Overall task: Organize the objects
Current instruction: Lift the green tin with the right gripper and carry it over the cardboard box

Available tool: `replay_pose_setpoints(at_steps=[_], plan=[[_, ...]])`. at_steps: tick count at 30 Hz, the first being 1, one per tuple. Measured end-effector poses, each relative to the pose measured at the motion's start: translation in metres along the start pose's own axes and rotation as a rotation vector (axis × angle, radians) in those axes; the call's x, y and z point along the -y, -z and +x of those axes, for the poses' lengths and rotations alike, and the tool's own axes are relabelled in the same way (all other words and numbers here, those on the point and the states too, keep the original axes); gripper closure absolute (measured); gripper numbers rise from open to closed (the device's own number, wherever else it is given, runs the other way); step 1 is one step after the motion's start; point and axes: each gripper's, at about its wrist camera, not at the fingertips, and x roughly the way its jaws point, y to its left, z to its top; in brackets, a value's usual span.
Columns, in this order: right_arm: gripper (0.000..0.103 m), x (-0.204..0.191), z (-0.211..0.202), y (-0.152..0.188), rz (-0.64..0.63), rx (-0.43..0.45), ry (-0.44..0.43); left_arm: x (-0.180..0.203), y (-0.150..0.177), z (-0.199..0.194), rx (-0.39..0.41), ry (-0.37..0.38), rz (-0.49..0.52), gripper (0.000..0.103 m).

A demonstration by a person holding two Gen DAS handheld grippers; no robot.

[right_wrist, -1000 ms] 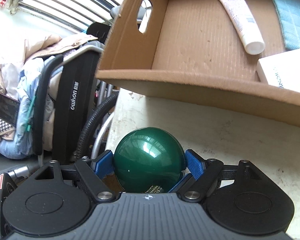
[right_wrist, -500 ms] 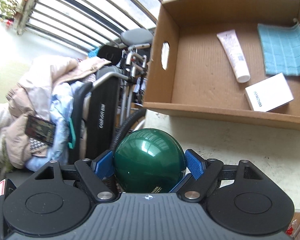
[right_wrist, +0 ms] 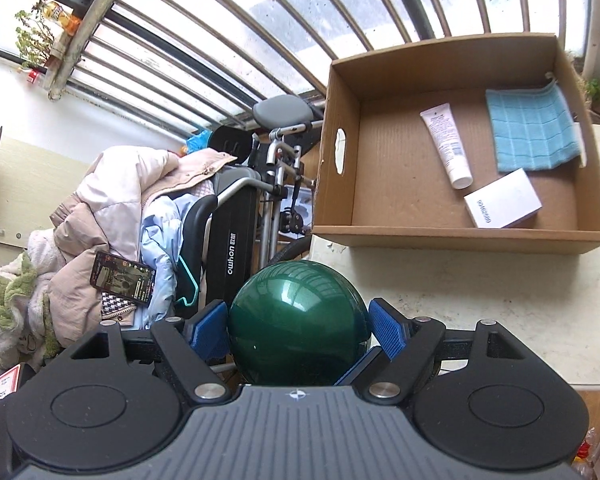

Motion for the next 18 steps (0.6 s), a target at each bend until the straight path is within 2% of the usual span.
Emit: replay_pose_setpoints(at_steps=[6,18], plan=[[0.022,-0.004,-0.015,0.008,-0.018,0.04,0.019,0.017,0.002,-0.008,0.018,0.012,0.011,0.02],[0.022,0.004,-0.027,0.015,0.007,0.071,0.015,0.011,-0.007,0.009,0.007,0.02,0.037,0.02]])
